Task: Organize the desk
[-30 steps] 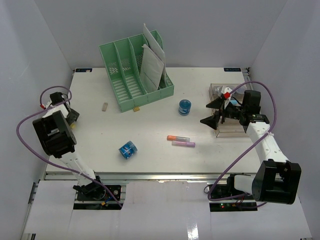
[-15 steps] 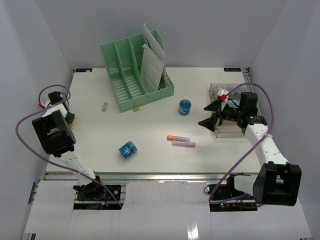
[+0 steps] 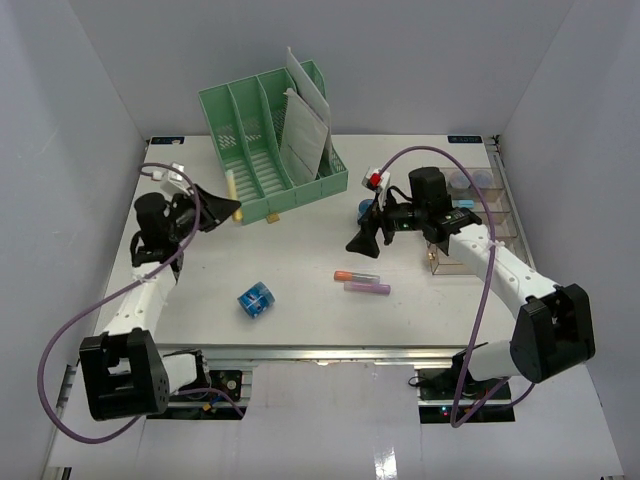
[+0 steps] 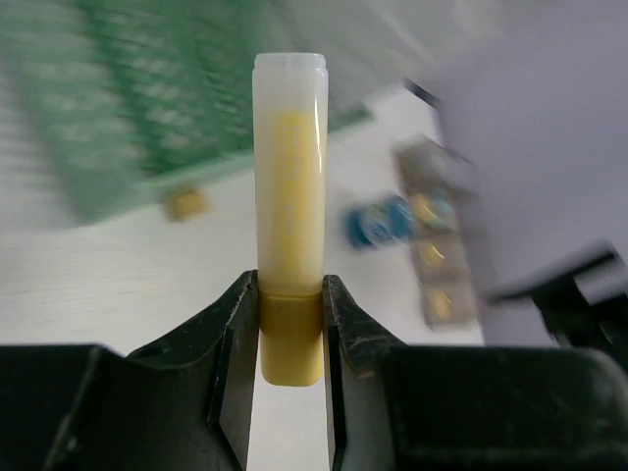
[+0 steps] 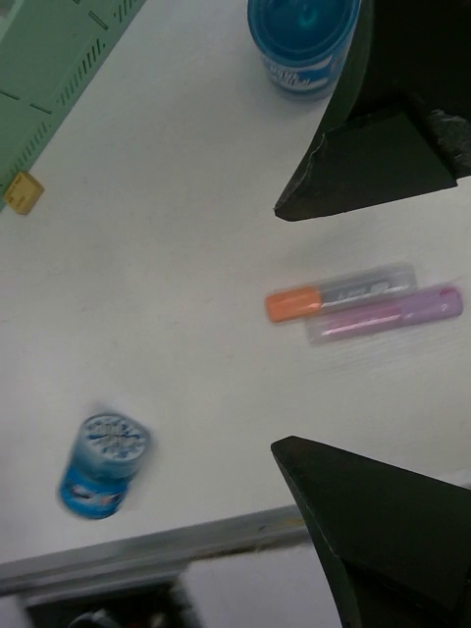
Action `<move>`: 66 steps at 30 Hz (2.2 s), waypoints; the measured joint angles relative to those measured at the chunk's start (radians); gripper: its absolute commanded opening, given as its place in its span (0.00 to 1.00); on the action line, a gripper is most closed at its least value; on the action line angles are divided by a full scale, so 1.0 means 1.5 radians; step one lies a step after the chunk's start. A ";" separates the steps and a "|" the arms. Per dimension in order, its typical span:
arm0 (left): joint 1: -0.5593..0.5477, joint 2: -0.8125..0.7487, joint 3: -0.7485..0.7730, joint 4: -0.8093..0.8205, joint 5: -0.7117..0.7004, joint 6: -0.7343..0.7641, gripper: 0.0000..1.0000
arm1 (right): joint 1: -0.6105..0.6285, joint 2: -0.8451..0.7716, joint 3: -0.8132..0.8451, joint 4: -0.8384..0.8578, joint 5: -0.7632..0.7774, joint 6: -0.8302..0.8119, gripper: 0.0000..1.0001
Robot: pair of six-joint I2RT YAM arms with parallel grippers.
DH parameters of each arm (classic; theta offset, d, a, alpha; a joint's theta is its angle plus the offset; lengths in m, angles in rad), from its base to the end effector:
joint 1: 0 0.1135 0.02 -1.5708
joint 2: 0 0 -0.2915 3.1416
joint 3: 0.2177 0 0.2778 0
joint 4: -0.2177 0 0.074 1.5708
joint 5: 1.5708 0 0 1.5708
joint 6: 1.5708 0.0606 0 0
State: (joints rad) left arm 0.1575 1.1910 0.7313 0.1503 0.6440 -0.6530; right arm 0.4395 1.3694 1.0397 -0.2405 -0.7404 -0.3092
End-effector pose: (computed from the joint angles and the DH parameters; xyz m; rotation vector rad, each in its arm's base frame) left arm 0.3003 0.0108 0.2804 -0.3185 1.8975 -0.9393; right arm 0.2882 0.1807 0.3040 -1.1516 1.7448 0.8648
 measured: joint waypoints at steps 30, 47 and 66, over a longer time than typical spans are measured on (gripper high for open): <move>-0.420 0.171 -0.015 0.337 0.010 -0.128 0.09 | 0.058 0.115 0.043 0.311 0.151 0.626 0.46; -0.431 0.172 0.025 0.247 -0.016 -0.051 0.84 | 0.056 0.109 -0.004 0.356 0.124 0.576 0.08; -0.431 0.014 0.084 -0.119 -0.105 0.389 0.90 | -0.234 -0.005 -0.022 0.223 0.231 -0.080 0.08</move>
State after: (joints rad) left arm -0.4892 1.2116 0.8566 -0.0285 0.4868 -0.0697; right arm 0.0880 1.3620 1.0072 0.0941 -0.3941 -0.4292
